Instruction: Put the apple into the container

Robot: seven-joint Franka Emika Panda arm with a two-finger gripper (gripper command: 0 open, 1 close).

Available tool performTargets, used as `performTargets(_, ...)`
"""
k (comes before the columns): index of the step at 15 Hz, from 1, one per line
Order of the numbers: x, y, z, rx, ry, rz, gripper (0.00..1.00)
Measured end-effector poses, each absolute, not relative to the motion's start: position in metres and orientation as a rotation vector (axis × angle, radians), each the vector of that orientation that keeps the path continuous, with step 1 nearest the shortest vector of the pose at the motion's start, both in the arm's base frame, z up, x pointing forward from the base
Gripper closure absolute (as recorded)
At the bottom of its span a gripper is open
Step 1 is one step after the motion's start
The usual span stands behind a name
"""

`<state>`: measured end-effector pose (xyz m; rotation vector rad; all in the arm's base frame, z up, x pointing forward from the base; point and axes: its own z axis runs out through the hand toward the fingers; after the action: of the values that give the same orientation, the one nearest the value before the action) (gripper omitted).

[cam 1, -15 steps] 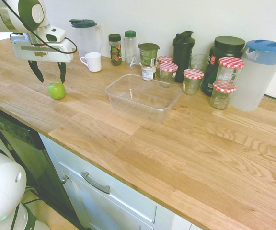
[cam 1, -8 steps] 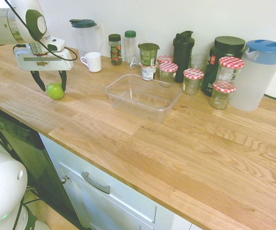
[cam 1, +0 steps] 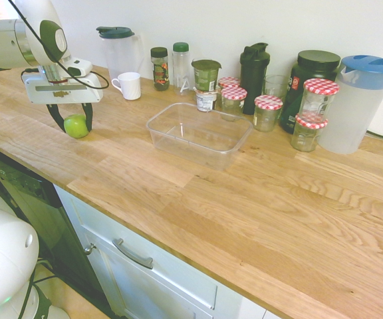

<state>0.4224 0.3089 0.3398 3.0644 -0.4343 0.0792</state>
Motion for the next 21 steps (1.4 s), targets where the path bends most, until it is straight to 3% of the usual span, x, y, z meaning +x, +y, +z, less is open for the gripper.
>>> performTargets(4, 0.434, 0.298, 0.349, 3.067, -0.546, 0.075, 1.00)
performTargets(10, 0.516, 0.150, 0.491, 2.938, -1.120, 0.173, 1.00)
performTargets(15, 0.533, 0.017, 0.478, 2.847, -1.363, 0.141, 1.00)
performTargets(21, 0.512, -0.051, 0.402, 2.889, -1.387, 0.082, 1.00)
